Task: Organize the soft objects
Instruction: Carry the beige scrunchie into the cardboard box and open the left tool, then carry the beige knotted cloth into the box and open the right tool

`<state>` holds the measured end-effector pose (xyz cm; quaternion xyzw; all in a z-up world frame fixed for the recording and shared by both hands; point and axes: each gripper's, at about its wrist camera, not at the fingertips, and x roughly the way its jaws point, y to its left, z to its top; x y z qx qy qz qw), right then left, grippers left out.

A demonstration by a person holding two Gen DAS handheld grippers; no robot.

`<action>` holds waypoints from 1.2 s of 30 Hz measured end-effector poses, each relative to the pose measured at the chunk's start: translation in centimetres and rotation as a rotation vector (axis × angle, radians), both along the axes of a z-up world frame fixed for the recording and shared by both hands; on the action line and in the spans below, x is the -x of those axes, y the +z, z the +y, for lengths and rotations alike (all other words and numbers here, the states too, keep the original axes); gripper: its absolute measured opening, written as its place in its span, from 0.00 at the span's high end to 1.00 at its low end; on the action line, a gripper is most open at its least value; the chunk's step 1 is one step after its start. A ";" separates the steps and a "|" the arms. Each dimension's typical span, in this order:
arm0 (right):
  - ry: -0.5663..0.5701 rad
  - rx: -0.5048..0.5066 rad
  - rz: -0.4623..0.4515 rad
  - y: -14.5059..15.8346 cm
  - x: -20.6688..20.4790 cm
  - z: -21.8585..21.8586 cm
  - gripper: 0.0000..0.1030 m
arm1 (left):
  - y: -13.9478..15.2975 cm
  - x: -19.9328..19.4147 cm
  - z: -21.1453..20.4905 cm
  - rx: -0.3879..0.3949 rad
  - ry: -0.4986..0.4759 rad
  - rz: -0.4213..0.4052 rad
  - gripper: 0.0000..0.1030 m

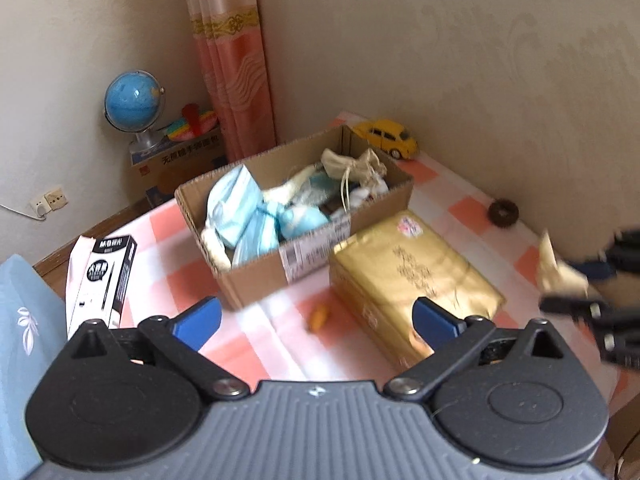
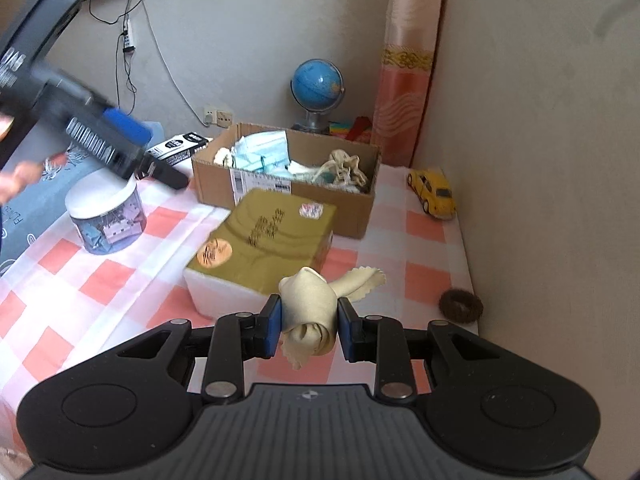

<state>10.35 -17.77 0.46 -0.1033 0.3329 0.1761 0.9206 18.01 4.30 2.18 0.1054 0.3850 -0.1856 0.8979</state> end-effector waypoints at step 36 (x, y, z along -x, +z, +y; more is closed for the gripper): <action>0.025 -0.057 0.071 3.0 -23.5 9.5 0.42 | -2.4 7.6 4.2 0.203 0.132 -0.051 0.01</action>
